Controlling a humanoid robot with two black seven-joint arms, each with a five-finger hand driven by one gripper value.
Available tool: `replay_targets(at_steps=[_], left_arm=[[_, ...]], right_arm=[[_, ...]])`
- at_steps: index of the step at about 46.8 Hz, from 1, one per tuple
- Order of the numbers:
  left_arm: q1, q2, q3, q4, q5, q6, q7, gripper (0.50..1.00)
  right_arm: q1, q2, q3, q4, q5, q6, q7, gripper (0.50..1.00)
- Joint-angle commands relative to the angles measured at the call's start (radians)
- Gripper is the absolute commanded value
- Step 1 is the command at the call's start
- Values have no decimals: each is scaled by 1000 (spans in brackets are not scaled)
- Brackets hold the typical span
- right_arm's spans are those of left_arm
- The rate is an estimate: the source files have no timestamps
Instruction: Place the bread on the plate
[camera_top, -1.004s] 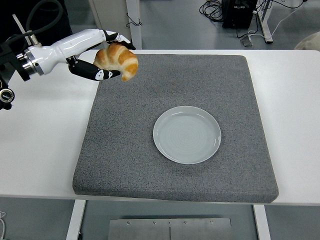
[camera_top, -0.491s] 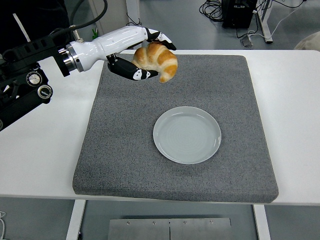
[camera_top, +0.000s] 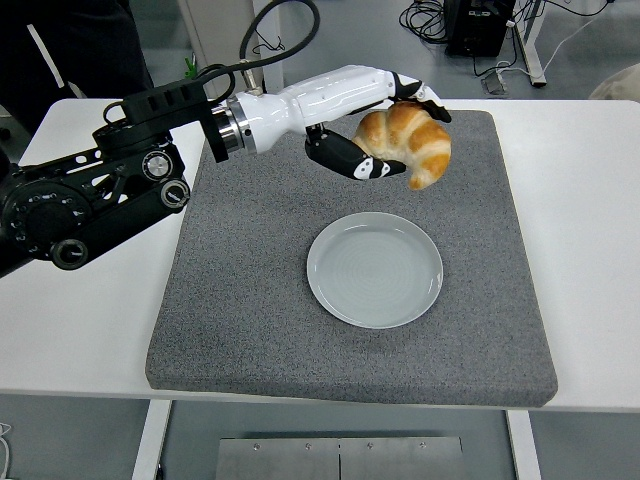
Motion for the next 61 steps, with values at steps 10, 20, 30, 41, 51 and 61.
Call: replay_targets(at_steps=[10,20,30,41,51,61], left_arm=[[3,-14,1,2,20,1,1,698],[20,-21,3,44,64,3,0,698],[34,-24,44,68,64,9,-2,698],[49,-26,90,76,67,33,-3,698],[60,-24,182,85,73,105,-9,699],[63,-32,243,108,72,147,-11,701]], right_arm=[[0,0,0,0,0,-1,0,1000],[0,0,0,0,0,1,0,1000],[0,0,0,0,0,-1,0,1000],[0,0,0,0,0,1,0,1000],[0,0,0,0,0,-1,0,1000],[0,0,0,0,0,-1,0,1000]])
